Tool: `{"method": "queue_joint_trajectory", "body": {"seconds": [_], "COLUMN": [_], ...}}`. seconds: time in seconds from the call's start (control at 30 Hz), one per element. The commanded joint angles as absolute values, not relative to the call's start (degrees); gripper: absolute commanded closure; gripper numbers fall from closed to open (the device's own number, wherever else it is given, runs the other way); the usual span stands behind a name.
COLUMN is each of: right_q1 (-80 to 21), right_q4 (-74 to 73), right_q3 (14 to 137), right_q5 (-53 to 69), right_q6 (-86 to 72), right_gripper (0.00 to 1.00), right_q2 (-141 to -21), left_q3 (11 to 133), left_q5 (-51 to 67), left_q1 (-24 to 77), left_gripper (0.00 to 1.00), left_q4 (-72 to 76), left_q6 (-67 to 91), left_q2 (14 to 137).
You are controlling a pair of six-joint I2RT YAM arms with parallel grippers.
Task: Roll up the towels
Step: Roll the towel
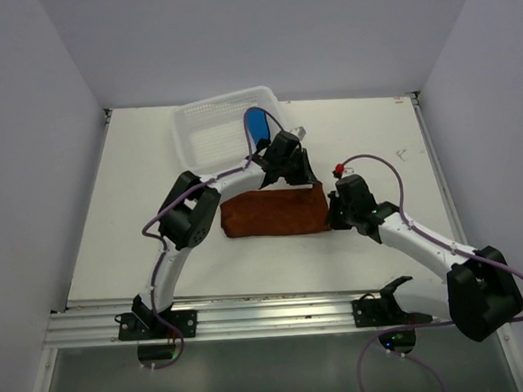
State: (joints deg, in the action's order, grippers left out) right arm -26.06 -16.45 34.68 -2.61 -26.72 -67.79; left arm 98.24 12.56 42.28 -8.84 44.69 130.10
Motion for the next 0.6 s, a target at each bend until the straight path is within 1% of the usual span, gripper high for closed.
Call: {"method": "queue_joint_trajectory", "body": {"seconds": [0.0,0.1,0.33,0.37,0.5,0.57], "right_q1": [-27.9,-28.7,-29.3,-29.3,-29.4,-29.4], "right_q4": [-24.6,-25.7,-25.3,-25.1,-22.8,-19.9], "right_q3": [36.8,37.6,38.3,38.1,36.3,34.6], "right_q5": [-10.7,-12.5,-11.9,-11.3,-9.5,-8.2], "right_q6": [-23.6,-22.5,-22.4,-22.7,-26.0,-27.2], "right_gripper": [1.0,1.0,1.0,1.0,1.0,1.0], "right_q2": [-67.1,-66.8,-68.2,-68.8,-69.9,-70.2], "left_q3": [96.7,96.2,94.1,93.9,94.7,96.0], "left_q5": [15.3,17.2,18.8,19.0,20.1,19.7], "left_q1": [40.3,39.4,38.9,38.9,39.3,40.2], "left_gripper": [0.84,0.84,0.84,0.83,0.73,0.71], "left_q4": [4.6,7.0,9.2,9.4,7.6,4.9], "left_q6": [48.8,49.2,48.3,48.2,46.9,45.9], "left_q2": [126.5,126.6,125.9,125.8,125.7,125.7]}}
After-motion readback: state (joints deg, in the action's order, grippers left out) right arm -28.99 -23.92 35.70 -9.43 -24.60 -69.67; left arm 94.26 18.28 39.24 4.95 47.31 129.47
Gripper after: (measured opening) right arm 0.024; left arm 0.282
